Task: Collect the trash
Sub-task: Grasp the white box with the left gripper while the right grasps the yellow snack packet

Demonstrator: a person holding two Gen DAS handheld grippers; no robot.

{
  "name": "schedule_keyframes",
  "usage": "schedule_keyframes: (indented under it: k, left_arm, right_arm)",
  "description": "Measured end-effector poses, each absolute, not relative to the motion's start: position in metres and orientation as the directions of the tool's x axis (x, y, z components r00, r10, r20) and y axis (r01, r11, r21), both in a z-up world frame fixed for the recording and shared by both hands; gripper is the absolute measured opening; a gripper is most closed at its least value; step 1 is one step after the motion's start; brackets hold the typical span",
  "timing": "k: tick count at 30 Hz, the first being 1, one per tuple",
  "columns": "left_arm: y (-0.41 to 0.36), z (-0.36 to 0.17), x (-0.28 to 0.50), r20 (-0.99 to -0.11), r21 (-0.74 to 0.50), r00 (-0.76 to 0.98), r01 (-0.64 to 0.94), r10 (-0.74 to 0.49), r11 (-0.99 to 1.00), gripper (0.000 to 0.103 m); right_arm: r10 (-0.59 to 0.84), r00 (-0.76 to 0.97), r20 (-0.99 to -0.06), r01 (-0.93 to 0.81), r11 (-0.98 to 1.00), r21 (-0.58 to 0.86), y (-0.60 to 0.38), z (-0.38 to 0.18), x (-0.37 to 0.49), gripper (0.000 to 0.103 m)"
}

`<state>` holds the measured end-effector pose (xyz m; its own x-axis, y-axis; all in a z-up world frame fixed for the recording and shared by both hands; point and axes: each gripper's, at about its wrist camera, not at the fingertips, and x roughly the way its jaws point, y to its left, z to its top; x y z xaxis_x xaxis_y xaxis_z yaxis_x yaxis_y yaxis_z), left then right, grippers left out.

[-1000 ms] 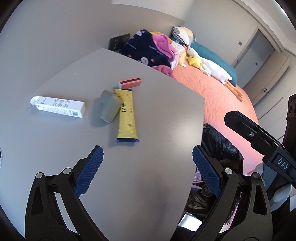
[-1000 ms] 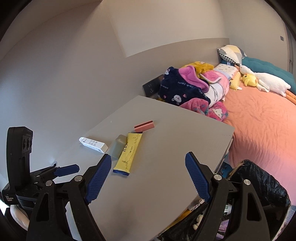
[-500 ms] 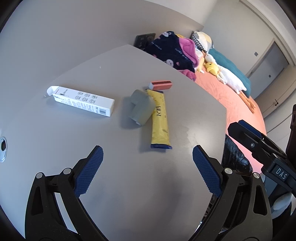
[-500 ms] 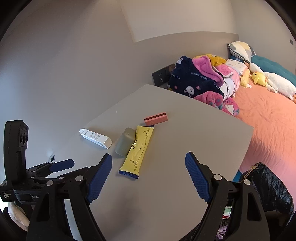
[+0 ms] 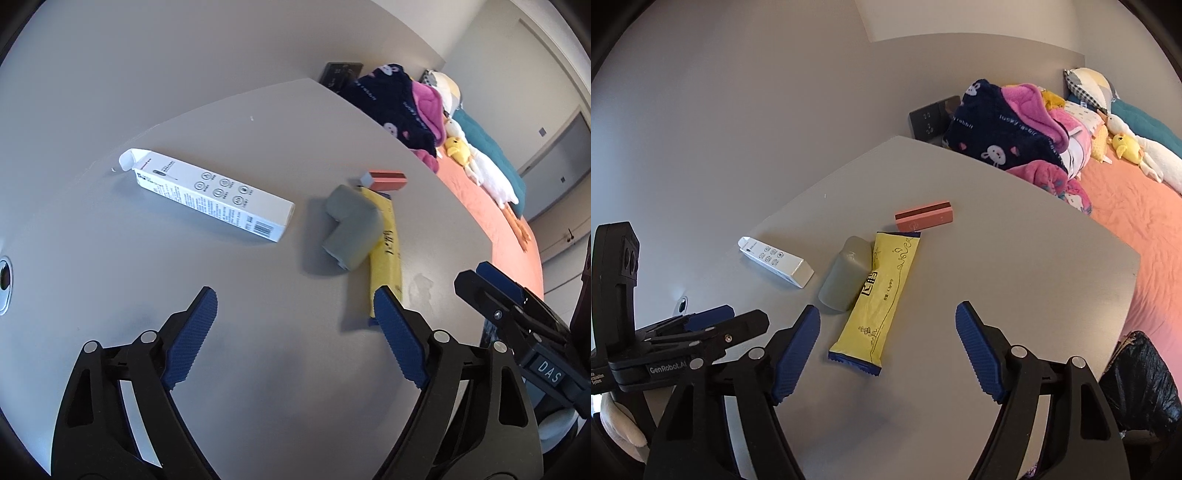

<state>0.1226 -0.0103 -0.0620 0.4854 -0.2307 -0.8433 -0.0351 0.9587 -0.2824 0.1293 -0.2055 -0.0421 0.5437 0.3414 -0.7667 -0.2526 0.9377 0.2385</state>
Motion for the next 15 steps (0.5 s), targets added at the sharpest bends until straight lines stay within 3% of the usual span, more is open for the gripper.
schedule_keyframes:
  k: [15]
  left_arm:
    - [0.023, -0.081, 0.167, -0.873, -0.316, 0.449, -0.224, -0.190, 0.922, 0.078]
  right_arm:
    - [0.336, 0.457, -0.823, -0.256, 0.936, 0.241, -0.177, -0.081, 0.167, 0.064]
